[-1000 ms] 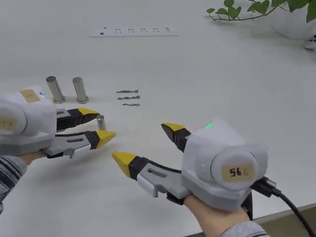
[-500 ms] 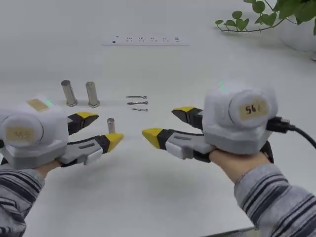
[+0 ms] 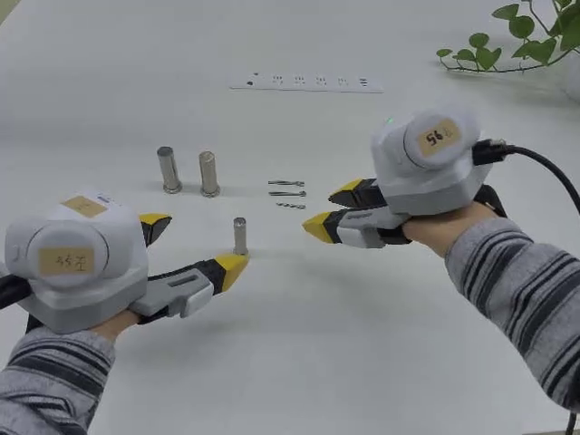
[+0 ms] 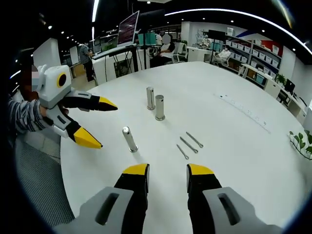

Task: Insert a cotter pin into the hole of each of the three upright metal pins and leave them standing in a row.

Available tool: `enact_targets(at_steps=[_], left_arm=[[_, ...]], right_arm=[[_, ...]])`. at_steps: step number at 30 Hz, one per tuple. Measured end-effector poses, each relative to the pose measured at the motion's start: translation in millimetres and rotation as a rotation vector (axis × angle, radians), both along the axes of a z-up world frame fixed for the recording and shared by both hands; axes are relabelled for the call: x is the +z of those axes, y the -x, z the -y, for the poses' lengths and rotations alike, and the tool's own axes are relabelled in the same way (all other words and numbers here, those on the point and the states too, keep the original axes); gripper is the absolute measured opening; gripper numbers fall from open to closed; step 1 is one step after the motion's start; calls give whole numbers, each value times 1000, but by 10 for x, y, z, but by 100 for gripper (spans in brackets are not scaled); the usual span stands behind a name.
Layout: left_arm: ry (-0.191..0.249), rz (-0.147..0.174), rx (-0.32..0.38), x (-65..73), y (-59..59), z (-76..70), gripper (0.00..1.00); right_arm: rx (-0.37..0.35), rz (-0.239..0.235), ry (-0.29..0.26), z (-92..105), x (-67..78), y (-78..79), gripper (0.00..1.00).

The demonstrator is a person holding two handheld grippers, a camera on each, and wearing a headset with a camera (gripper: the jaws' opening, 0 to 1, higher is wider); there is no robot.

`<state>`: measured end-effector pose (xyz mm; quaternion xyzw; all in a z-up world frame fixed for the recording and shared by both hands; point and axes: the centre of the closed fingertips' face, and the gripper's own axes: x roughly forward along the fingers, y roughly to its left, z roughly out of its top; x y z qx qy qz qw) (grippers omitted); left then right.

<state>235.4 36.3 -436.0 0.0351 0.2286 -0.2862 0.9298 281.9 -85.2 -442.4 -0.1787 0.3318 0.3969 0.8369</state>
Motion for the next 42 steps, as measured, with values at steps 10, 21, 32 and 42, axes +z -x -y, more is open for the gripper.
enact_targets(at_steps=[10, 21, 32, 42], left_arm=[[14, 11, 14, 29, 43, -40, 62], [0, 1, 11, 3, 63, -72, 60], [25, 0, 18, 31, 87, -95, 56], [18, -2, 30, 55, 99, -175, 56]], right_arm=[[35, -80, 34, -20, -274, -351, 22], [90, -126, 94, -69, -514, -502, 14], [155, -158, 150, -77, -547, -517, 3], [274, -97, 249, -106, -531, -421, 0]])
